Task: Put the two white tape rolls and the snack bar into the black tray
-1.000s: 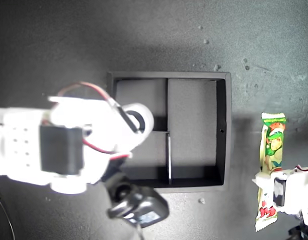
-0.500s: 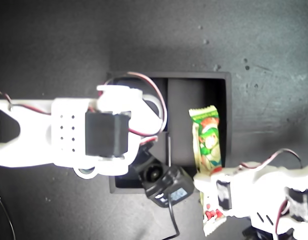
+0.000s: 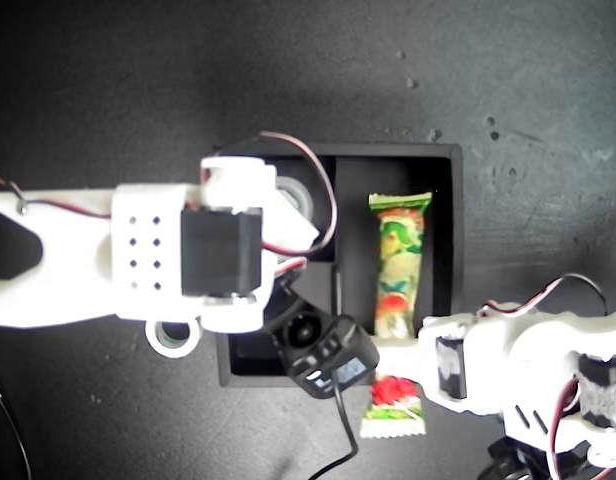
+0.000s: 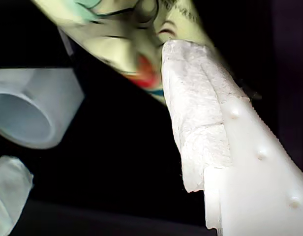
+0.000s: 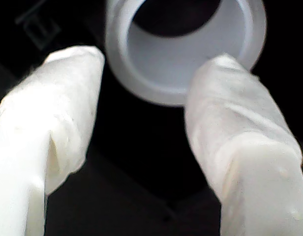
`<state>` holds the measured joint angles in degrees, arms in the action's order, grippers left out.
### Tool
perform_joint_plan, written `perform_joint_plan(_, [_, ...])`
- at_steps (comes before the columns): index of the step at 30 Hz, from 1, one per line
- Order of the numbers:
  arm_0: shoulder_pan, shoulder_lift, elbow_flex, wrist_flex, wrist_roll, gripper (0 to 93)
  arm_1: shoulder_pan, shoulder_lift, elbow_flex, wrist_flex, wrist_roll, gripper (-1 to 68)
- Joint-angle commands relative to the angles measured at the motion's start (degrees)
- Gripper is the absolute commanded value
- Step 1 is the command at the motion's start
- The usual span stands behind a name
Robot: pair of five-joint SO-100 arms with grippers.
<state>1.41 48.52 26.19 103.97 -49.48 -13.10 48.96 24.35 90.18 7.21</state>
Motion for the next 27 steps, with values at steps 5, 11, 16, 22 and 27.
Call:
perform_joint_plan(5, [-0.4,5.6,-0.5,1.1,1.2,18.1,0.2,0.5,-2.5,2.3,-1.4,49.7])
perform_joint_plan(11, [-3.4,27.2,12.8,1.2,1.8,17.1,0.1,1.8,-16.3,13.1,-1.6,38.6])
perform_joint_plan(16, [1.1,55.0,36.6,0.8,-6.2,16.0,-4.5,17.7,-9.8,13.0,2.7,11.4])
perform_joint_plan(22, [18.3,72.3,70.7,-20.5,-19.3,15.2,-1.5,38.0,8.5,12.9,28.7,-0.2])
perform_joint_plan(27, [23.4,72.1,86.1,-35.9,-23.8,12.4,4.7,42.0,17.9,12.9,40.6,-0.3])
